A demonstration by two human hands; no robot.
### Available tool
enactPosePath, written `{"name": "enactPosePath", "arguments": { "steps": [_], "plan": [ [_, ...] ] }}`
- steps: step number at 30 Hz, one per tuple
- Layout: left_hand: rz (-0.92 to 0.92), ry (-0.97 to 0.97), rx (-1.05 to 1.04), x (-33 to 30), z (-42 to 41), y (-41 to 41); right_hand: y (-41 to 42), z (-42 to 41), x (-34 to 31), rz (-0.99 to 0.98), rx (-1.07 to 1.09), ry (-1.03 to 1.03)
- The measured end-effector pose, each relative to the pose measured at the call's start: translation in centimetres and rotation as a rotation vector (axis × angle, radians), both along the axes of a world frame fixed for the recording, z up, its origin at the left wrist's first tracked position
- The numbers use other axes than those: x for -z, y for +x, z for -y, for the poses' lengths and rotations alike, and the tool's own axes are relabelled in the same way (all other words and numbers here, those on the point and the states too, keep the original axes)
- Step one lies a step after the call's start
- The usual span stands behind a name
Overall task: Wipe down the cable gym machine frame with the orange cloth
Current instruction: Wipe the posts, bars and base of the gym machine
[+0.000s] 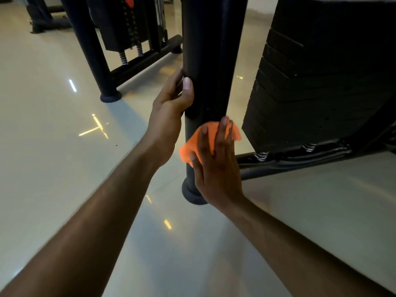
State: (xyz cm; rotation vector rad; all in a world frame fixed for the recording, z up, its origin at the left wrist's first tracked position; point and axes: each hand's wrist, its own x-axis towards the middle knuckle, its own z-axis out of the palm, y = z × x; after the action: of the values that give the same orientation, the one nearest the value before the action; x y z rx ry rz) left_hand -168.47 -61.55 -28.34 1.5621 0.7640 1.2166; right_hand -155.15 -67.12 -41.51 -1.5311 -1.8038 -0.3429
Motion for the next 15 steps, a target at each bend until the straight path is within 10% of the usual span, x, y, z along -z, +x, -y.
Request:
{"name": "enactPosePath", "arguments": {
  "steps": [15],
  "plan": [
    [-0.08, -0.123, 0.039, 6.3, 0.6, -1.0, 0.4, 0.2, 5.3, -0.114, -0.071, -0.075]
  ]
}}
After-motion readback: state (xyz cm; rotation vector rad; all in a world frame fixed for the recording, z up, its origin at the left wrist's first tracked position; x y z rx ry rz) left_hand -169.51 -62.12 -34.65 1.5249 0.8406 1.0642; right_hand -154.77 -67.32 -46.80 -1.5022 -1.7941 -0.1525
